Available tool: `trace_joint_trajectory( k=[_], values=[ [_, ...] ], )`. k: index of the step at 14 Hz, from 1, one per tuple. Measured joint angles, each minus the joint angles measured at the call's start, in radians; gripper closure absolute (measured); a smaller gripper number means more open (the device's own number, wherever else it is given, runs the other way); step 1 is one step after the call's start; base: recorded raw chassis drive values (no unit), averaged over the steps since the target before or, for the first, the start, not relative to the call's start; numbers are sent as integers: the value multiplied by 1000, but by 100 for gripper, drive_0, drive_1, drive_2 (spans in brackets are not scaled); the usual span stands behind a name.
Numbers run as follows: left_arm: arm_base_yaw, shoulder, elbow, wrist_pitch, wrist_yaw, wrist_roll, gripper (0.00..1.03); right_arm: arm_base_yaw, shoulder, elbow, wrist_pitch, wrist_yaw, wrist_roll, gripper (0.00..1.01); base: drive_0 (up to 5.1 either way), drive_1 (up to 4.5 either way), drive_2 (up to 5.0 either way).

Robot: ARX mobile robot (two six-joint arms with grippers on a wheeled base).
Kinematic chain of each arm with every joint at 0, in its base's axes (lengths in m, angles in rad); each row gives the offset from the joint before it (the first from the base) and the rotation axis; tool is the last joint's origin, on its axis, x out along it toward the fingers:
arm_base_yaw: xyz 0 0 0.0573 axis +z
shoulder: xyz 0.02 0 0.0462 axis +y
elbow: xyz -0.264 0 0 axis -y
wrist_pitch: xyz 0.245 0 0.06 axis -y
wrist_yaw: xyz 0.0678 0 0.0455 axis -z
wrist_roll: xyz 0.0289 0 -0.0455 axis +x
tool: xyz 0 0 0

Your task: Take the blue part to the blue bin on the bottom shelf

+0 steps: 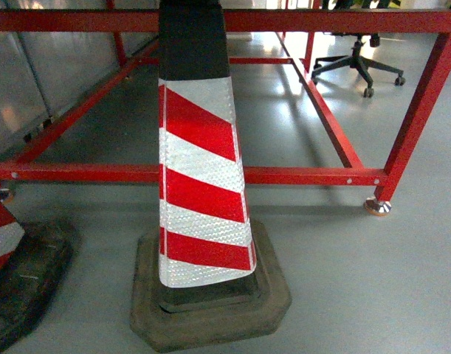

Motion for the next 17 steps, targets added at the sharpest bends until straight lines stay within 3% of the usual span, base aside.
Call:
trace_joint_trajectory(
  k=[17],
  values=[
    [0,0,0,0,0,0,5,0,0,0,0,0,0,3,0,0,0]
  ],
)
